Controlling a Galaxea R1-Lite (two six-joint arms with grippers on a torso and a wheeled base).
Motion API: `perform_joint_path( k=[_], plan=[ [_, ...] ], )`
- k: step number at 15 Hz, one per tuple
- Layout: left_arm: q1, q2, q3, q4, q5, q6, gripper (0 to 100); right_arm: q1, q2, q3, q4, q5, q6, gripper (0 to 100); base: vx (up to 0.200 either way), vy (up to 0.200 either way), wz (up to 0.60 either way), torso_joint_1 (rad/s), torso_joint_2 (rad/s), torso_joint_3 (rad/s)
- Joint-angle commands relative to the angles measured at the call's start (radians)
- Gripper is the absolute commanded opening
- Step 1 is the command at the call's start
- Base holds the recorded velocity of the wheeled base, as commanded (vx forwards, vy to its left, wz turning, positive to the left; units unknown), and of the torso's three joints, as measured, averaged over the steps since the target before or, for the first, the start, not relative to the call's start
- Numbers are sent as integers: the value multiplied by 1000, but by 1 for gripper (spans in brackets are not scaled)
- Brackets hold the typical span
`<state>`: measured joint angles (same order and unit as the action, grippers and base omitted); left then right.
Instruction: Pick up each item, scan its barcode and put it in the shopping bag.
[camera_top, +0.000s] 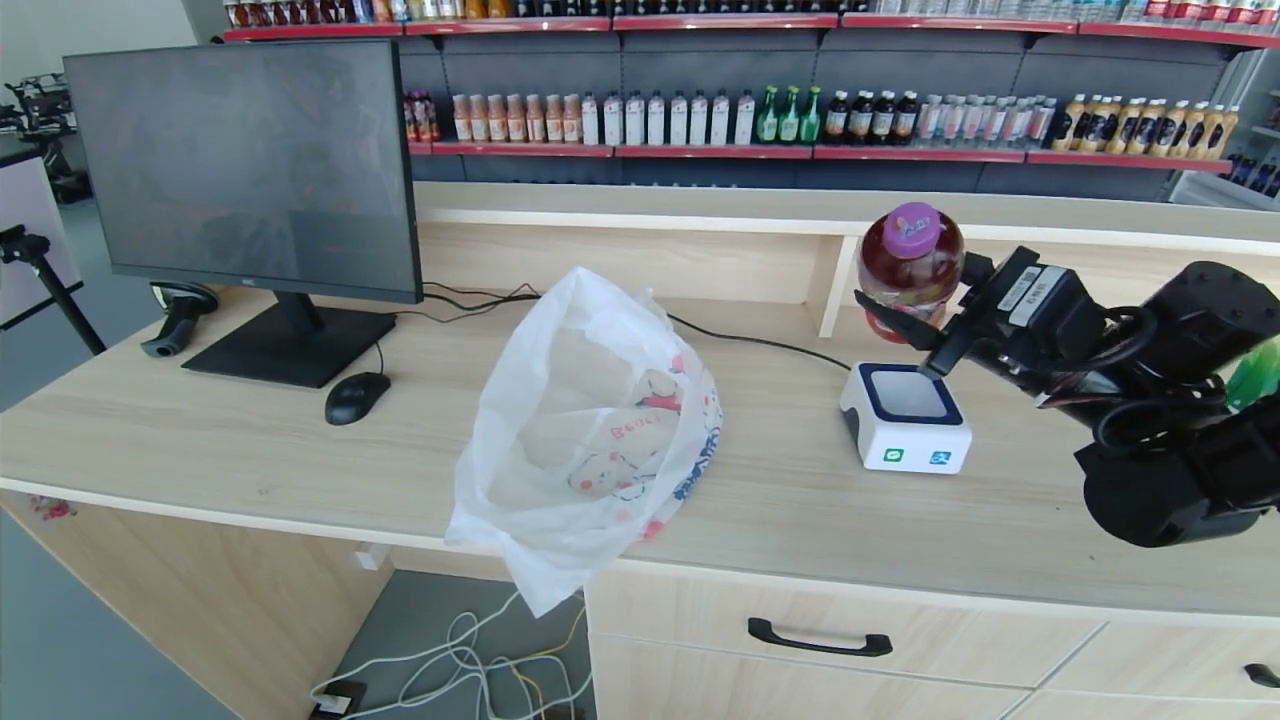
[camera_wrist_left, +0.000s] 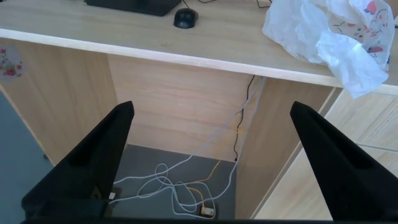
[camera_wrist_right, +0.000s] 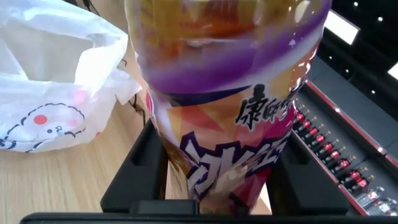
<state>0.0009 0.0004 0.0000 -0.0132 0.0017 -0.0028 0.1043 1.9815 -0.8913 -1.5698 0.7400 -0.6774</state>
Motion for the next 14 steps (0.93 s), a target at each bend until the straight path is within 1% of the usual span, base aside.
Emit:
perform_joint_path(
  k=[1, 3, 5, 6, 7, 10, 12, 14],
  plan=[
    [1, 1, 0, -1, 1, 0, 100, 2, 19, 63, -1, 4, -47, 0, 0, 0, 0, 0, 0, 0],
    [-1, 1, 0, -4, 1, 1, 100, -8, 5, 169, -1, 22, -106, 0, 0, 0, 0, 0, 0, 0],
    [-1, 1, 0, -5, 1, 20, 100, -18, -16, 161, -1, 36, -109, 0, 0, 0, 0, 0, 0, 0],
    [-1, 1, 0, -5, 1, 27, 100, -21, -9, 107, -1, 47, -100, 0, 0, 0, 0, 0, 0, 0],
    [-1, 1, 0, -5, 1, 27, 100, -26, -1, 107, -1, 56, -100, 0, 0, 0, 0, 0, 0, 0],
    [-1, 1, 0, -5, 1, 29, 100, -86, 0, 123, -1, 71, -105, 0, 0, 0, 0, 0, 0, 0],
    [-1, 1, 0, -5, 0, 41, 100, -86, 7, 133, -1, 75, -111, 0, 0, 0, 0, 0, 0, 0],
    [-1, 1, 0, -5, 0, 41, 100, -90, 13, 146, -1, 79, -116, 0, 0, 0, 0, 0, 0, 0]
  ],
)
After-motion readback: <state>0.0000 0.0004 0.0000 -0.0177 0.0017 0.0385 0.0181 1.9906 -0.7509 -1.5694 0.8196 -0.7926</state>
